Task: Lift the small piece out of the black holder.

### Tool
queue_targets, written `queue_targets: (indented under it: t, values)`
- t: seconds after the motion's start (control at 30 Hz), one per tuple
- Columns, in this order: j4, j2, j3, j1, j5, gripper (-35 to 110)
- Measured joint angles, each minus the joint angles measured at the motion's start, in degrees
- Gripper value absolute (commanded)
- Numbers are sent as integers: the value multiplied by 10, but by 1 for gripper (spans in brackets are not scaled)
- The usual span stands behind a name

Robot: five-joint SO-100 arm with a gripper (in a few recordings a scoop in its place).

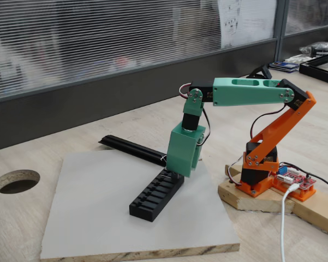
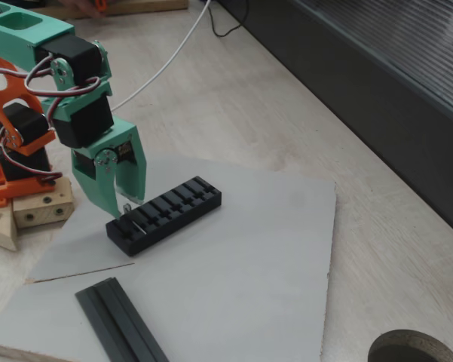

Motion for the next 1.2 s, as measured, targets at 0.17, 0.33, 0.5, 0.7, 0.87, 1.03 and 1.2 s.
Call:
queue_targets:
  t: [0.17, 0.33, 0.5, 0.7, 0.87, 1.03, 1.2]
  values:
    - [0, 0, 0, 0, -9, 29]
    - [0, 0, 9, 1, -11, 29]
    - [0, 0, 26, 1, -11, 29]
    - [0, 0, 26, 1, -11, 29]
    - [-7, 0, 30, 1, -11, 29]
    - [-11, 0, 30, 1, -11, 29]
    - [-11, 0, 30, 1, -11, 29]
